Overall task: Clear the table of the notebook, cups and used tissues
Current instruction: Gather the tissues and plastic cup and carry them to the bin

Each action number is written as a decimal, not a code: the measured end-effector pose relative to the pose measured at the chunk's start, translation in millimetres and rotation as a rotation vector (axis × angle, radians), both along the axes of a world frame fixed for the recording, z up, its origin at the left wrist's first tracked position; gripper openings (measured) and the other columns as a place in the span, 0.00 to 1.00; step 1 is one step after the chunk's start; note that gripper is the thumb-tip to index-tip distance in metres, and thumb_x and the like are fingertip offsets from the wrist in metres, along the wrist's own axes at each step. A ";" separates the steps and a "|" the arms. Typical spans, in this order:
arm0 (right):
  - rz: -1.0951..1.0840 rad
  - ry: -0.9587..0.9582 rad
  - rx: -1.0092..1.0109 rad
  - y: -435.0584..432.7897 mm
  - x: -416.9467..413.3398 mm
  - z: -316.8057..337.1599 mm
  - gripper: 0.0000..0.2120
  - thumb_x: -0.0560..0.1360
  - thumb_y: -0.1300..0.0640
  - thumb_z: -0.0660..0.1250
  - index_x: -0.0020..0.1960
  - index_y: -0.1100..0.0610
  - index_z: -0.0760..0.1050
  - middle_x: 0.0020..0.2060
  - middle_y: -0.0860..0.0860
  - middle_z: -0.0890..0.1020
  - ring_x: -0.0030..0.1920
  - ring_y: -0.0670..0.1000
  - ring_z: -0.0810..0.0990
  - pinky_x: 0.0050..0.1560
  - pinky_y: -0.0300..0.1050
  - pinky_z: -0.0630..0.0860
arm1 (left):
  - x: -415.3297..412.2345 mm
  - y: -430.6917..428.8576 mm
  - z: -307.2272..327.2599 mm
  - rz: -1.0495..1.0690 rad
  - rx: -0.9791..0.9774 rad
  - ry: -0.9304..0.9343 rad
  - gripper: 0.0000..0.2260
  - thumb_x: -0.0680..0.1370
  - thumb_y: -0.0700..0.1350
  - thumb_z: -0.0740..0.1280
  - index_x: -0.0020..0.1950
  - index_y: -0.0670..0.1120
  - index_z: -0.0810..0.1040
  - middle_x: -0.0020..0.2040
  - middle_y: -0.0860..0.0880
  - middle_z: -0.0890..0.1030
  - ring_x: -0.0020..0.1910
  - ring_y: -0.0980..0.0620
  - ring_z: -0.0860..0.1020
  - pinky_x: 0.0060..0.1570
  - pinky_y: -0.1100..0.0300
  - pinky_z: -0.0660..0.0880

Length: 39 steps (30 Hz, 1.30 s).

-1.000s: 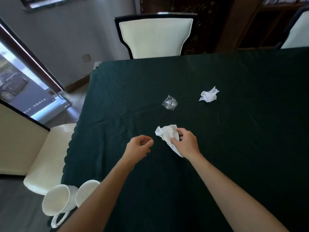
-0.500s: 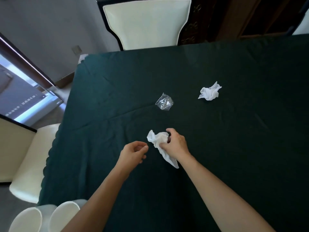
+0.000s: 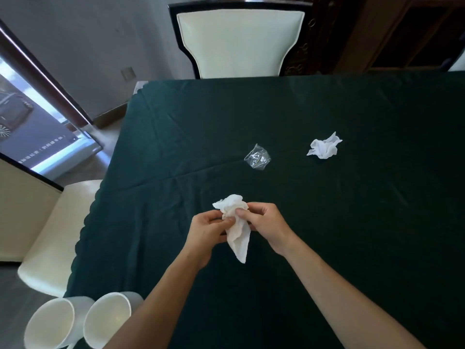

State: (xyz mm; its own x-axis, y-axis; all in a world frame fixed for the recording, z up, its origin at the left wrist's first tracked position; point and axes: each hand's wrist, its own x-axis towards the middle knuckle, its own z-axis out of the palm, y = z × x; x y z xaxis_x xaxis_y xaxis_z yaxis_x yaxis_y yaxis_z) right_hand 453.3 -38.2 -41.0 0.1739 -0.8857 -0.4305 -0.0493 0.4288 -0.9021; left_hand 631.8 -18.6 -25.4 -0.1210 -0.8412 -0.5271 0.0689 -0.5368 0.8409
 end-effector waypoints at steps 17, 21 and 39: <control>-0.134 0.742 -0.166 -174.2 -45.2 -17.9 0.31 0.78 0.49 0.69 0.78 0.57 0.68 0.73 0.56 0.76 0.73 0.57 0.72 0.73 0.50 0.69 | 8.4 -17.1 -8.6 0.155 0.030 -0.008 0.06 0.79 0.35 0.71 0.53 0.35 0.85 0.49 0.37 0.89 0.47 0.43 0.89 0.42 0.59 0.84; -0.036 0.804 -0.140 -180.3 -39.7 -33.9 0.34 0.76 0.49 0.72 0.77 0.59 0.68 0.70 0.57 0.79 0.73 0.59 0.73 0.72 0.52 0.71 | 9.8 -22.4 -15.5 0.158 0.032 -0.018 0.06 0.79 0.35 0.71 0.53 0.35 0.85 0.49 0.36 0.89 0.46 0.44 0.89 0.42 0.59 0.84; -0.076 -0.124 -0.135 -15.3 3.9 76.2 0.09 0.77 0.55 0.75 0.45 0.62 0.86 0.40 0.53 0.87 0.43 0.50 0.86 0.49 0.44 0.84 | -1.5 1.1 43.9 0.274 0.035 0.031 0.07 0.81 0.36 0.70 0.57 0.39 0.84 0.51 0.39 0.90 0.48 0.42 0.89 0.41 0.55 0.85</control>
